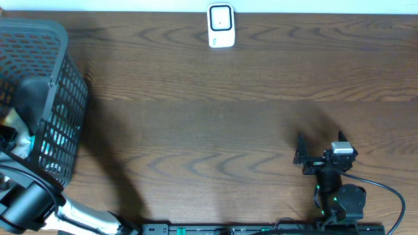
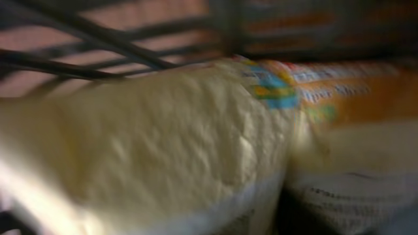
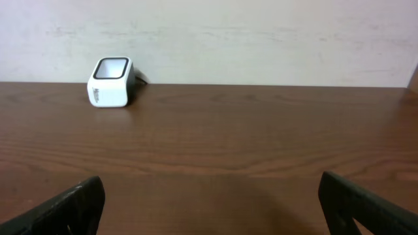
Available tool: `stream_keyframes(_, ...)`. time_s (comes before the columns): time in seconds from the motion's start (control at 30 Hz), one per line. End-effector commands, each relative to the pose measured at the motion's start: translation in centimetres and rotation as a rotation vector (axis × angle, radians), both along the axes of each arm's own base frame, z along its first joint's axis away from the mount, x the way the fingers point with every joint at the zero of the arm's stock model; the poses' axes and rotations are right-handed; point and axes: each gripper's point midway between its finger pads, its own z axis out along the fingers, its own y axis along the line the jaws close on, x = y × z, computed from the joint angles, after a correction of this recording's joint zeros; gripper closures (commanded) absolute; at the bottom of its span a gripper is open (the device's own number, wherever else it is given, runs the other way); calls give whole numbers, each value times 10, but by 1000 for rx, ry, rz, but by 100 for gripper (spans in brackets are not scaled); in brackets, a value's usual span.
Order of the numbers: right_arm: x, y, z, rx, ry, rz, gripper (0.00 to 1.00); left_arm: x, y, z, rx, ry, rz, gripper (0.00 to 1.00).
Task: Scan the item barcode
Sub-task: 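Grasp the white-and-gold snack bag with the left gripper and lift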
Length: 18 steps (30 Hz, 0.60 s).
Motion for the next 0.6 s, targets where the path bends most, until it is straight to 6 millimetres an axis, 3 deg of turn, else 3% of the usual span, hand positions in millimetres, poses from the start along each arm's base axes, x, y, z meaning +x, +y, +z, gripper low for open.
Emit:
stream_keyframes(0.0,0,-1,-1,10,2,-4,1,13,-15,-19,-104,-38,-92,93)
stream_keyframes(0.13,0,-1,-1,10,2,-4,1,12,-18,-12,-105,-43,-92,93)
stream_keyframes(0.3,0,-1,-1,10,2,-5,1,17,-19,23,-50,-124,-92,93)
stream_keyframes(0.4,0,-1,-1,10,2,-5,1,19,-18,59,25,-200,-55,93)
stream_keyframes(0.57,0,-1,-1,10,2,-5,1,32,-26,142,168,-434,-77,93)
